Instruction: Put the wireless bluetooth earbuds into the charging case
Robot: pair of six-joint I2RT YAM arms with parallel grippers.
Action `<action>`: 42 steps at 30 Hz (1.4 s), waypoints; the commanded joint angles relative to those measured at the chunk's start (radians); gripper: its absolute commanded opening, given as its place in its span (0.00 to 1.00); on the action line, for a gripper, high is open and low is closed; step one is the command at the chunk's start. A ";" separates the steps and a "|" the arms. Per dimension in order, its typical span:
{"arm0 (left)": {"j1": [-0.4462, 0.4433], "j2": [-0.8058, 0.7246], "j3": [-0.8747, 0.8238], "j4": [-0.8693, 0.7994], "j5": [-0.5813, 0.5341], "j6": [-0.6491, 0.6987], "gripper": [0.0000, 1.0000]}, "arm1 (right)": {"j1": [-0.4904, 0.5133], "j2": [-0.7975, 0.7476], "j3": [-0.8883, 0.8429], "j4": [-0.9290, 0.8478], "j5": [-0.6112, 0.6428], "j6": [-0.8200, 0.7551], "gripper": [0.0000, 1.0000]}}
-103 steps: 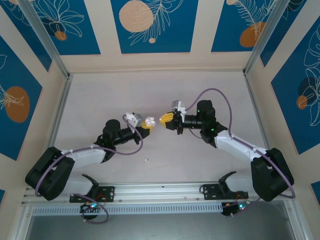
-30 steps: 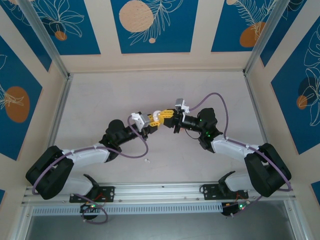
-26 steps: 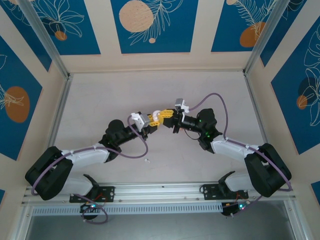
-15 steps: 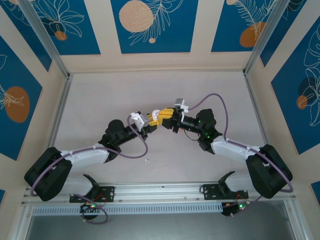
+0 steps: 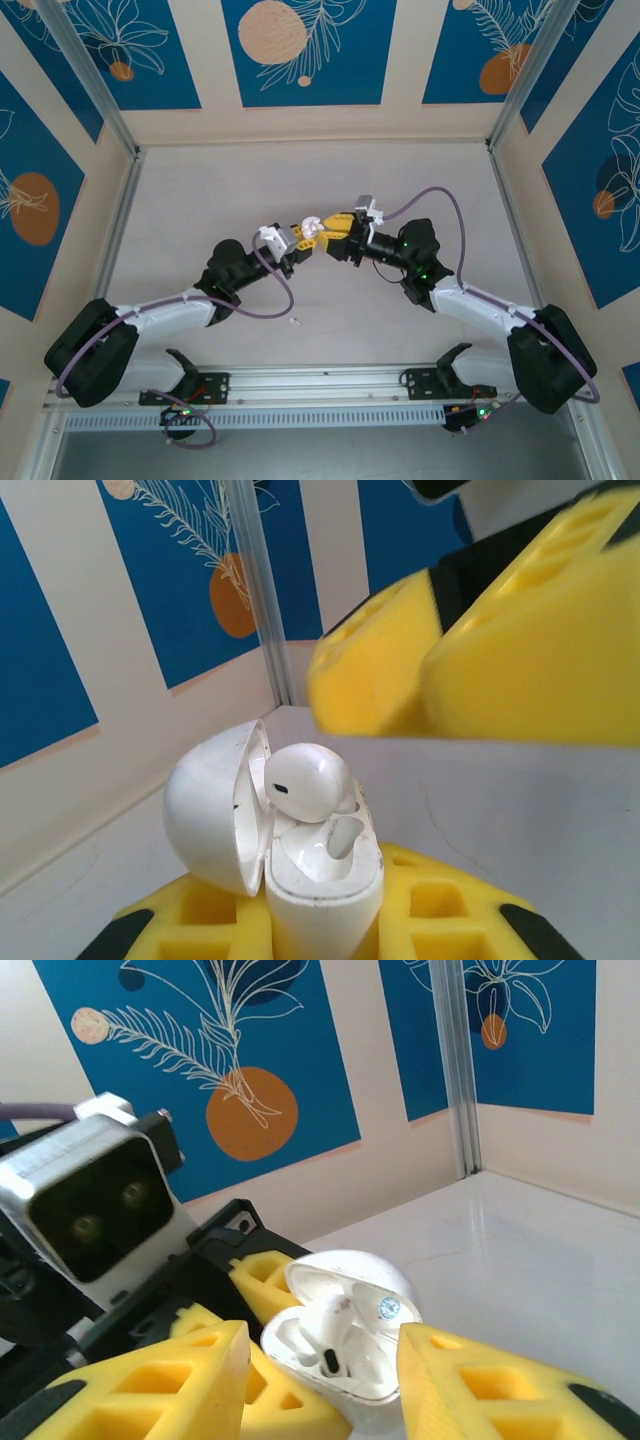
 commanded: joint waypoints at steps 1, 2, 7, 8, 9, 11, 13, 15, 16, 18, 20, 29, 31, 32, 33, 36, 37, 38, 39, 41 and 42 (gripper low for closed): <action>-0.012 -0.024 -0.010 -0.009 -0.017 0.042 0.17 | -0.006 -0.072 0.054 -0.199 0.035 0.051 0.44; -0.013 -0.025 -0.010 -0.015 -0.018 0.046 0.18 | -0.009 -0.090 0.086 -0.285 0.055 0.074 0.45; -0.013 -0.032 -0.010 -0.034 -0.013 0.056 0.17 | -0.030 -0.136 0.210 -0.615 0.092 0.124 0.51; -0.013 -0.032 -0.010 -0.038 -0.014 0.055 0.18 | -0.033 -0.141 0.227 -0.651 0.089 0.128 0.51; -0.012 -0.033 -0.008 -0.040 -0.012 0.057 0.18 | -0.036 -0.144 0.242 -0.686 0.090 0.134 0.52; -0.013 -0.033 -0.008 -0.044 -0.011 0.058 0.18 | -0.039 -0.139 0.290 -0.797 0.112 0.172 0.53; -0.013 -0.034 -0.007 -0.049 -0.010 0.057 0.17 | -0.046 -0.120 0.338 -0.900 0.110 0.195 0.49; -0.012 -0.036 -0.007 -0.054 -0.009 0.059 0.18 | -0.053 -0.091 0.396 -0.997 0.085 0.214 0.47; -0.013 -0.038 -0.006 -0.057 -0.008 0.059 0.18 | -0.056 -0.075 0.425 -1.034 0.063 0.227 0.46; -0.012 -0.041 -0.005 -0.064 -0.009 0.062 0.17 | -0.054 -0.050 0.471 -1.092 0.036 0.243 0.44; -0.012 -0.043 -0.004 -0.069 -0.008 0.062 0.18 | -0.047 -0.030 0.509 -1.136 0.031 0.245 0.42; -0.013 -0.051 -0.002 -0.080 -0.008 0.062 0.18 | 0.005 0.036 0.600 -1.242 0.080 0.183 0.39; -0.012 -0.053 -0.001 -0.081 -0.008 0.061 0.18 | 0.014 0.053 0.617 -1.249 0.081 0.172 0.38; -0.012 -0.054 -0.001 -0.082 -0.009 0.060 0.18 | 0.020 0.063 0.627 -1.254 0.082 0.165 0.38; -0.012 -0.056 -0.001 -0.084 -0.009 0.061 0.17 | 0.024 0.071 0.634 -1.256 0.085 0.159 0.38; -0.013 -0.059 -0.001 -0.086 -0.008 0.059 0.17 | 0.035 0.094 0.654 -1.265 0.090 0.143 0.38; -0.012 -0.061 -0.001 -0.087 -0.008 0.059 0.18 | 0.038 0.102 0.662 -1.267 0.091 0.137 0.37; -0.012 -0.062 -0.001 -0.088 -0.009 0.059 0.18 | 0.042 0.108 0.666 -1.267 0.093 0.134 0.38; -0.013 -0.063 -0.002 -0.089 -0.010 0.059 0.17 | 0.044 0.113 0.673 -1.266 0.093 0.129 0.38; -0.013 -0.066 -0.002 -0.091 -0.010 0.060 0.18 | 0.050 0.125 0.682 -1.268 0.093 0.123 0.37; -0.013 -0.068 -0.002 -0.091 -0.010 0.061 0.17 | 0.052 0.130 0.687 -1.267 0.091 0.120 0.37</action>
